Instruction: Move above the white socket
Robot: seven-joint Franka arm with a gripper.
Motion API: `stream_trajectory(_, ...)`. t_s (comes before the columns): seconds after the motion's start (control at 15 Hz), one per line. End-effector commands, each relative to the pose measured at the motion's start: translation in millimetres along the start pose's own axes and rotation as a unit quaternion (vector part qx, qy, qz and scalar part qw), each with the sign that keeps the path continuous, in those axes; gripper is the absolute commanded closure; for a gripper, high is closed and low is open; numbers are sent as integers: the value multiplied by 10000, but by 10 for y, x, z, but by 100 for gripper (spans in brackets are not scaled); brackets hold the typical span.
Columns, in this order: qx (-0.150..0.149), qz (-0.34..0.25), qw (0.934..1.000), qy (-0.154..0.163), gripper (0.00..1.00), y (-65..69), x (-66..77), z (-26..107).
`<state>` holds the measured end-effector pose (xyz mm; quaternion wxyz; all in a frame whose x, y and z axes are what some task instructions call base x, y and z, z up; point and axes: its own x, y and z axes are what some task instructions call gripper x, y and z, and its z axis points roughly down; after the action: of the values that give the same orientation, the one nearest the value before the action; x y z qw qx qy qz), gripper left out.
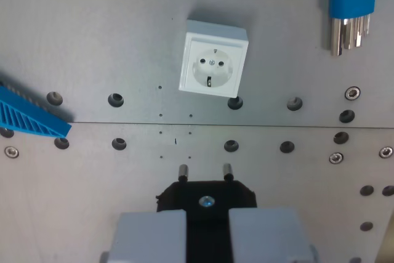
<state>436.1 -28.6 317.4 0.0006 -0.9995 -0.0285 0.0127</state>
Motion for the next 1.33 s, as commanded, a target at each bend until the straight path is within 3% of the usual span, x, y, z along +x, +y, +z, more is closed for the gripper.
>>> stream_trajectory(0.07, -6, 320, 9984, 456, 100, 34, -37, 159)
stream_trajectory(1.33, 95, 792, 9958, 449, 100, 95, -196, 1127)
